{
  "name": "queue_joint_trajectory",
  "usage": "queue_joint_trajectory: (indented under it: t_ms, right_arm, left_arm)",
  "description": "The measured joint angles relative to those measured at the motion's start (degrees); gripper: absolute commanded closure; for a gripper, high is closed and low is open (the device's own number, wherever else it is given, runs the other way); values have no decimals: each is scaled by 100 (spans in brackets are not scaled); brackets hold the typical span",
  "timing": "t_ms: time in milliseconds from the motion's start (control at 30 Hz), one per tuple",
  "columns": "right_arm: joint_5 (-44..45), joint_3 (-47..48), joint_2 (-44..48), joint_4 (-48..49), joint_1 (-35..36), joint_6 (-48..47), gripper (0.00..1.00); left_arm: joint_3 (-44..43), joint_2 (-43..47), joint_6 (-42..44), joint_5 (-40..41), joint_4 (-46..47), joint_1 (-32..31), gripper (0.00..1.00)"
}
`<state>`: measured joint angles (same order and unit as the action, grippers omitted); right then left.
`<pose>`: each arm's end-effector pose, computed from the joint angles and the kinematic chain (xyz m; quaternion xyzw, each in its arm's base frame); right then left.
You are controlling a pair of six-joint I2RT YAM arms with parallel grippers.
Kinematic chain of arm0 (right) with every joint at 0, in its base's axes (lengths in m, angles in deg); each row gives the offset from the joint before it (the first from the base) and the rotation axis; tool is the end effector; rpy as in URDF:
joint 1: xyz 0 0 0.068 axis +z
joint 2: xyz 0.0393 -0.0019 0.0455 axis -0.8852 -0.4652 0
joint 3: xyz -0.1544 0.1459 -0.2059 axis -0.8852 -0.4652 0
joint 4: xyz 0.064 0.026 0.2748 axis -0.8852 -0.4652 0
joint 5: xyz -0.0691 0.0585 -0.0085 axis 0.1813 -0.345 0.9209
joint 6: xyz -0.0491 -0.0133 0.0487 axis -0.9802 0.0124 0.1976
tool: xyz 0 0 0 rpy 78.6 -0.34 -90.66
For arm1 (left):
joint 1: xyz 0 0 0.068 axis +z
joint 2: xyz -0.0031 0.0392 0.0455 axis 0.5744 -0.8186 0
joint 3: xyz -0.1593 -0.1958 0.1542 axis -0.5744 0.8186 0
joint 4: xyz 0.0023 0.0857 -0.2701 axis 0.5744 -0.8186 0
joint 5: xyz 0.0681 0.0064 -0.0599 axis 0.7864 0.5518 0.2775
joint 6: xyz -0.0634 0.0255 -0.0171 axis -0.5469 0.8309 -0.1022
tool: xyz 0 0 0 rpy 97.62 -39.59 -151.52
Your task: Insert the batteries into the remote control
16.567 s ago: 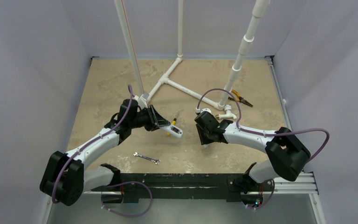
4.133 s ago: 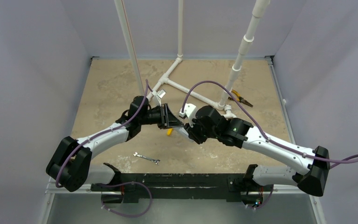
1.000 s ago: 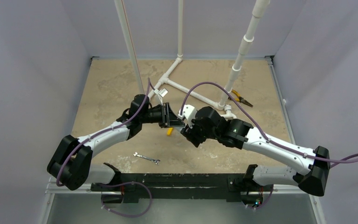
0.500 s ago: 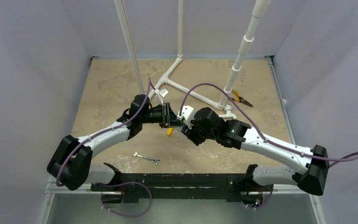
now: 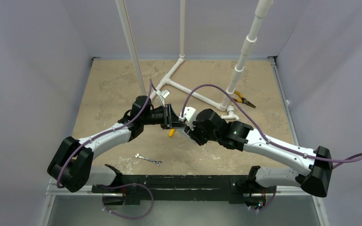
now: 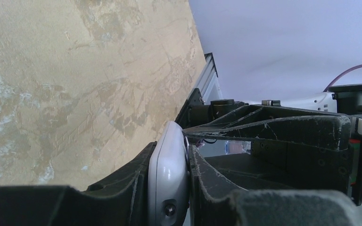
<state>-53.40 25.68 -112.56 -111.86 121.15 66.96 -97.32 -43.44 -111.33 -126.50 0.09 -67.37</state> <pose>0.1500 0.2362 0.2990 -0.4472 0.7941 0.1496 0.3835 0.2390 -0.1972 0.2348 0.0525 0.7891 -0.5850 0.1802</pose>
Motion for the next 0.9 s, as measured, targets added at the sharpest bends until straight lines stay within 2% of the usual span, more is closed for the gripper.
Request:
queue_joint_trajectory:
  t_ms: [900]
  right_arm:
    - [35, -24, 33, 50, 0, 2, 76]
  left_arm:
    - [0, -2, 39, 125, -120, -2, 100]
